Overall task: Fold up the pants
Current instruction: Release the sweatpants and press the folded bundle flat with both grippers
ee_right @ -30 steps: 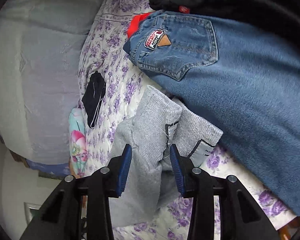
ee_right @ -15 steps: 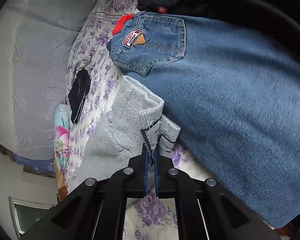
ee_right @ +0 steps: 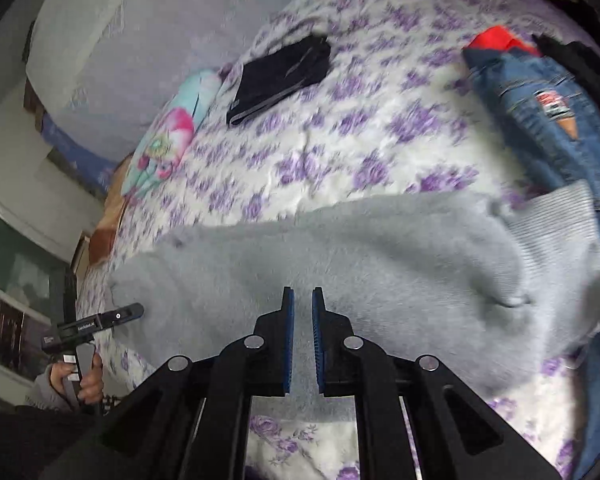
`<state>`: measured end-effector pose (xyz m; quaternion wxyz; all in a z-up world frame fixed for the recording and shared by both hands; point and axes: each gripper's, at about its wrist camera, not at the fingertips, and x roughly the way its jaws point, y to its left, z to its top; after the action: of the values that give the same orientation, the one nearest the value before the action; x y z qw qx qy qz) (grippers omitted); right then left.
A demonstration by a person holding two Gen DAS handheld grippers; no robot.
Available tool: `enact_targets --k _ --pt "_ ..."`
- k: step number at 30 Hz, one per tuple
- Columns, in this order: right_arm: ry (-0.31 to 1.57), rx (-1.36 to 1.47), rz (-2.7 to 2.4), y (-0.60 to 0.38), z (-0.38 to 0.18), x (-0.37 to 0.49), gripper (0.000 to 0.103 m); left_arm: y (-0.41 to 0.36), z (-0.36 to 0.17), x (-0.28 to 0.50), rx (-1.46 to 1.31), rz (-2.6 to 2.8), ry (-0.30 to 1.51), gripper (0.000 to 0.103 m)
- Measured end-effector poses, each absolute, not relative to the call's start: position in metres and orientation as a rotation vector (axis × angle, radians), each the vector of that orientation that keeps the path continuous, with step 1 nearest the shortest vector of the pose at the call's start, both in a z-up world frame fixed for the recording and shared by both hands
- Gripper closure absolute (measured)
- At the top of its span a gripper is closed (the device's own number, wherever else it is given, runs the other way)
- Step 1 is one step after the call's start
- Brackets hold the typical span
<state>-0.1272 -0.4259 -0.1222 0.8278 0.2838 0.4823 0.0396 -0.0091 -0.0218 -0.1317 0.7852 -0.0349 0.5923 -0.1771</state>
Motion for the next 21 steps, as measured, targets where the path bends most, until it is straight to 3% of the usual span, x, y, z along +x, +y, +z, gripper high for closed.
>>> enact_targets --k 3,5,11,12,13,14,21 --pt "1.111 0.664 0.028 -0.441 -0.156 -0.126 0.103 -0.012 -0.148 -0.009 -0.118 -0.373 1.268 0.023" --pt "1.1 0.64 0.053 -0.437 -0.138 -0.125 0.097 -0.009 -0.14 -0.011 -0.145 -0.335 1.274 0.023" --pt "1.044 0.556 0.452 -0.369 -0.085 -0.045 0.096 0.018 -0.103 -0.021 -0.243 -0.233 1.19 0.022" --pt "1.056 0.553 0.498 -0.353 -0.085 -0.026 0.089 0.026 -0.102 -0.022 -0.26 -0.201 1.189 0.022" --pt "1.068 0.544 0.548 -0.335 -0.086 -0.007 0.073 0.032 -0.101 -0.023 -0.276 -0.167 1.192 0.022" --pt "1.07 0.522 0.588 -0.317 -0.085 0.009 0.067 0.04 -0.101 -0.024 -0.29 -0.135 1.195 0.022" --pt "1.156 0.417 0.664 -0.22 -0.101 0.081 0.064 0.071 -0.108 -0.012 -0.297 -0.114 1.202 0.022"
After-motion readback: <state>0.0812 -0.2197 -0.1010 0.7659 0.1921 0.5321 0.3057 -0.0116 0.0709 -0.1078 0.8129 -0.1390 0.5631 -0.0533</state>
